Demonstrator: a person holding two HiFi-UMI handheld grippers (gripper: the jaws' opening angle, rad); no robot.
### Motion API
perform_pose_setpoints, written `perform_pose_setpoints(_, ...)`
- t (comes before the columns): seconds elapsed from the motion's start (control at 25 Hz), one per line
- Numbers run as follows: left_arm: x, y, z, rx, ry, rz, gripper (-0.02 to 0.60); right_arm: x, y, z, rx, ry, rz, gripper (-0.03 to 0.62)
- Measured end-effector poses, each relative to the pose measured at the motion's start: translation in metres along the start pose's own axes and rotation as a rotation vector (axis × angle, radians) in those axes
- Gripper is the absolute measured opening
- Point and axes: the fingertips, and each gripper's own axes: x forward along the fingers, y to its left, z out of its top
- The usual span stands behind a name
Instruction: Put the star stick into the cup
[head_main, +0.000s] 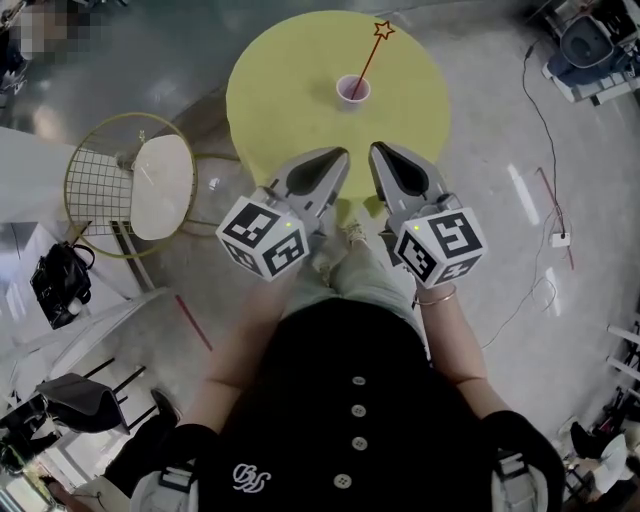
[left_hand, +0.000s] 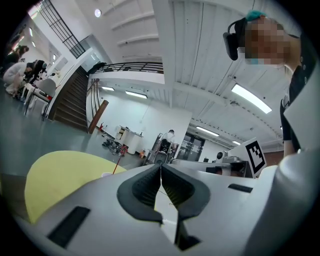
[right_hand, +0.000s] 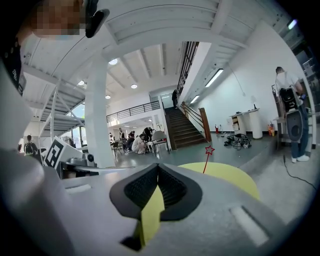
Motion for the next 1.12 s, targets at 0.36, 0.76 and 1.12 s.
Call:
perform_pose_setpoints(0.36, -0.016, -0.019, -0.002, 0.018, -0.004, -0.036, 0.015, -0.018, 0.022, -0.002, -0.001, -0.018, -0.014, 0.003)
perform_pose_setpoints(0.76, -0.026, -0.031, -0.009, -0.006, 0.003, -0.066, 0.015, -0.032, 0.03, -0.003, -0.007, -0.039, -0.049, 0.003)
perform_pose_setpoints(1.12, -0.036, -0.03, -0.011, 0.001, 0.016, -0.055, 0.015, -0.04, 0.037, 0.001, -0.01, -0.073, -0.073, 0.003)
